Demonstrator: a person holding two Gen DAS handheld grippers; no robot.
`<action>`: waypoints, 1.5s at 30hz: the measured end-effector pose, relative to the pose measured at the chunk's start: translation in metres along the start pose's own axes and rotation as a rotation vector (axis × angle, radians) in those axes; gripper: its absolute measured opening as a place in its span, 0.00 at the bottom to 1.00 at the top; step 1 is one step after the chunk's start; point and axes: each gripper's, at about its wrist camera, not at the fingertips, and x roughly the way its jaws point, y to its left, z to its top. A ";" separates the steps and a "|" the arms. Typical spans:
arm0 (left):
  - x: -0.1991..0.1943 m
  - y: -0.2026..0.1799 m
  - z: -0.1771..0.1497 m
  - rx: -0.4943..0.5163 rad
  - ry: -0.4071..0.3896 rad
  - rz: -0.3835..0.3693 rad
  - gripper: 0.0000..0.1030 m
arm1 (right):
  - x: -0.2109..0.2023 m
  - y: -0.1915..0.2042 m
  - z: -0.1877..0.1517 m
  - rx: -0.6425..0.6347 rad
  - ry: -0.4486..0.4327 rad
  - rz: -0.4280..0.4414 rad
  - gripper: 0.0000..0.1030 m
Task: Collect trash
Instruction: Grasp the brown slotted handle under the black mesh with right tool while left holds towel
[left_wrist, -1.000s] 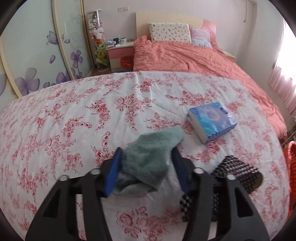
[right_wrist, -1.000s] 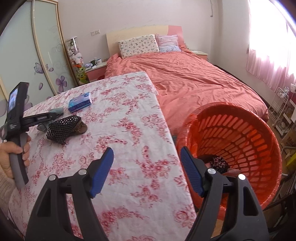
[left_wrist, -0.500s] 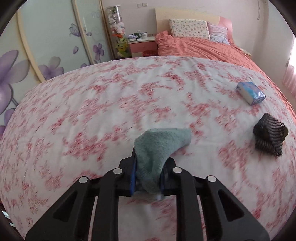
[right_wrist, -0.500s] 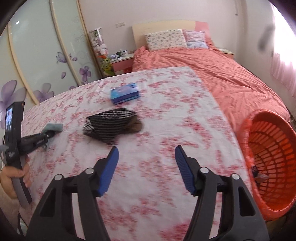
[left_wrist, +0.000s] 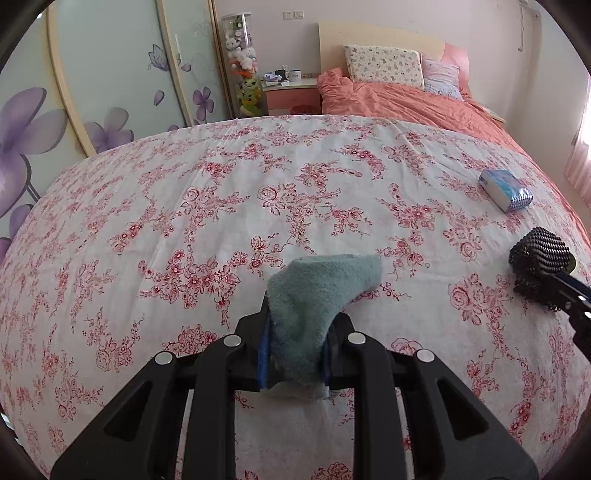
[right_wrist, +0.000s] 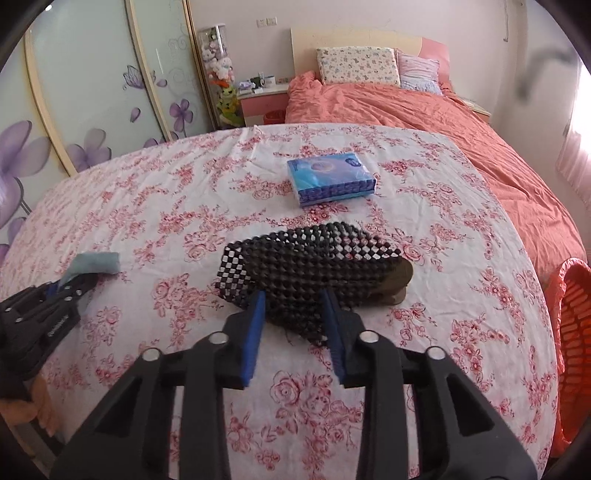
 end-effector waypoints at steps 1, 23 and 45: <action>0.000 0.001 0.000 -0.005 0.000 -0.006 0.21 | 0.002 0.000 -0.001 -0.005 0.004 -0.002 0.11; 0.002 0.001 0.000 0.004 0.000 0.002 0.21 | -0.032 -0.042 0.003 0.074 -0.100 -0.049 0.34; 0.003 0.001 0.001 0.008 0.000 0.007 0.21 | -0.004 -0.083 0.005 0.121 -0.033 -0.001 0.29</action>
